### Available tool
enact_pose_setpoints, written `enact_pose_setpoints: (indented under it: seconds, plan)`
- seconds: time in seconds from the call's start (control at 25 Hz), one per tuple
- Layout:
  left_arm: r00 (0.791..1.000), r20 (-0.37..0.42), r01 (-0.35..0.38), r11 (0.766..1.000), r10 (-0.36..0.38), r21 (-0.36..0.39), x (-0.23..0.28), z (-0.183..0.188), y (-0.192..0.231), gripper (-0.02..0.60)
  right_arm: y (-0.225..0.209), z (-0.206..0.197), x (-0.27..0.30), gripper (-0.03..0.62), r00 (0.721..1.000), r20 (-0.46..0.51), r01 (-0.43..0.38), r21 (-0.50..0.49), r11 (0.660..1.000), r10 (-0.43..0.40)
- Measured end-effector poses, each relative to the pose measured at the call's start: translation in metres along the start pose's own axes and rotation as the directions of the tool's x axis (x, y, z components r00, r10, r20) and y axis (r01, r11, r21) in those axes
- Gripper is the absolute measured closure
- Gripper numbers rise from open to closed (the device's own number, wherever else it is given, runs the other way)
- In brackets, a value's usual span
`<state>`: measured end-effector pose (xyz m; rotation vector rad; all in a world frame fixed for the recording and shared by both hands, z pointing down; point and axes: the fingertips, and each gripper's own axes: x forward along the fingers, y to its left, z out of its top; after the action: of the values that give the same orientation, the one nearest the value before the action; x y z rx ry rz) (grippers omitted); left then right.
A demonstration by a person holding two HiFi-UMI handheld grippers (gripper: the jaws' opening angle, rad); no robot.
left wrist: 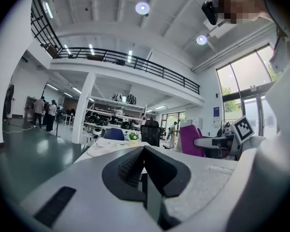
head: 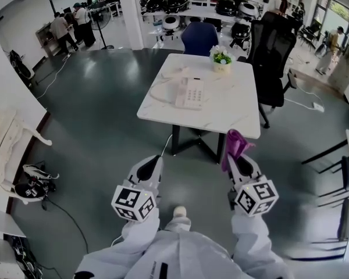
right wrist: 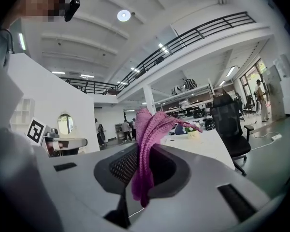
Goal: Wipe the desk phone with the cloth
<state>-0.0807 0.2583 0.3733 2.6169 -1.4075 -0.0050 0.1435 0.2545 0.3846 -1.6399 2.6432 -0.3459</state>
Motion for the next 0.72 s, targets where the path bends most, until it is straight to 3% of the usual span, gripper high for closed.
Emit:
enact_pose_setpoints:
  seconds: [0.32,0.72]
  plan:
    - [1.0,0.012,-0.024,1.0,0.024,-0.013,0.043,0.013,0.065,0.584,-0.014,0.006,0.065,0.562,1.0,-0.013,0.008,0.009,1.0,-0.008]
    - [0.999,0.033,0.005,1.0,-0.005,-0.006,0.087,0.019,0.107,0.584,-0.027,0.003,0.123,0.563,1.0,0.004,0.025,0.023,0.999,-0.025]
